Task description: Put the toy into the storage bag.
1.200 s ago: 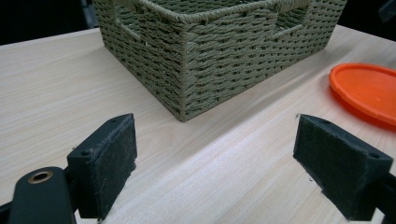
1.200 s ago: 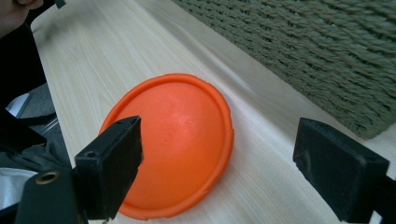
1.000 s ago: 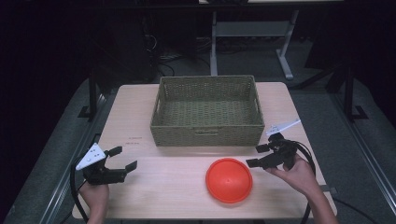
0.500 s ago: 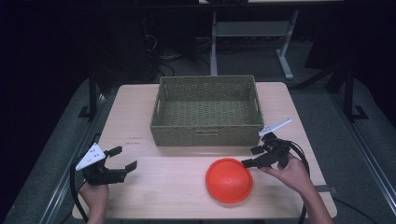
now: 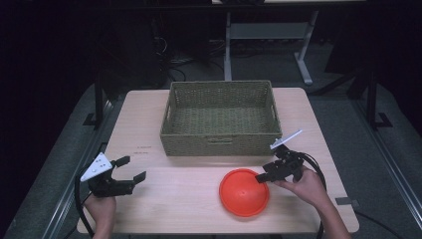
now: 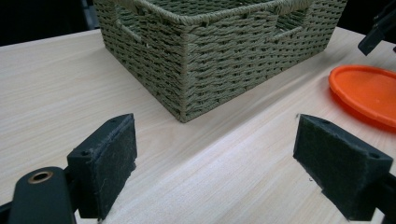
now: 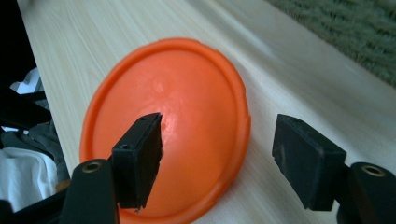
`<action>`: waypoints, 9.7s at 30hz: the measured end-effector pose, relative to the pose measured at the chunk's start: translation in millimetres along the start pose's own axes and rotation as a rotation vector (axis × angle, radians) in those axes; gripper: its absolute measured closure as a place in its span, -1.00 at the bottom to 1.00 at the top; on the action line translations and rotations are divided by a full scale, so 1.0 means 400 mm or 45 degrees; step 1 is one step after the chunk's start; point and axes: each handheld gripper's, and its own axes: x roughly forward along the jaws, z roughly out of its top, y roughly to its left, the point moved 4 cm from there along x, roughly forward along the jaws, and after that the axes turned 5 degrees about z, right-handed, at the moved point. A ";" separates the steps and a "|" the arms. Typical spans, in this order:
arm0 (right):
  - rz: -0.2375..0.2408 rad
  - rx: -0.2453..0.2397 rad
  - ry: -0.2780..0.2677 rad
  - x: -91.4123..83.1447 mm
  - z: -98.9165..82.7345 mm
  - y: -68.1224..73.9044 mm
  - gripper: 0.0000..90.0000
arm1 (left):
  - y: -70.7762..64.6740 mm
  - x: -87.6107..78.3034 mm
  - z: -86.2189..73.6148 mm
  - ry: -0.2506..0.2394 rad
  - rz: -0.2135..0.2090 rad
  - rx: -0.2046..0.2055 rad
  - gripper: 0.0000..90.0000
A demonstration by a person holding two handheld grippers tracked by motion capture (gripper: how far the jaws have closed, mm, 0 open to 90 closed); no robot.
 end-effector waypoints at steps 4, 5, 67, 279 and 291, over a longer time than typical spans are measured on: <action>0.005 0.012 0.028 0.008 -0.009 -0.005 -0.15 | 0.001 0.000 0.000 0.002 0.001 0.008 -0.72; 0.007 0.018 0.030 0.010 -0.010 -0.005 -0.14 | 0.001 0.000 0.000 0.002 0.001 0.009 -0.72; 0.073 0.021 -0.162 -0.064 0.015 0.076 0.82 | -0.004 -0.001 0.002 0.002 0.003 0.007 -0.72; -0.004 0.313 -0.342 -0.155 0.433 -0.124 -0.42 | -0.006 0.006 -0.002 0.014 0.004 0.017 -0.72; 0.082 0.253 -0.377 -0.199 0.387 -0.087 -0.56 | -0.008 0.009 -0.002 0.023 0.008 0.029 -0.72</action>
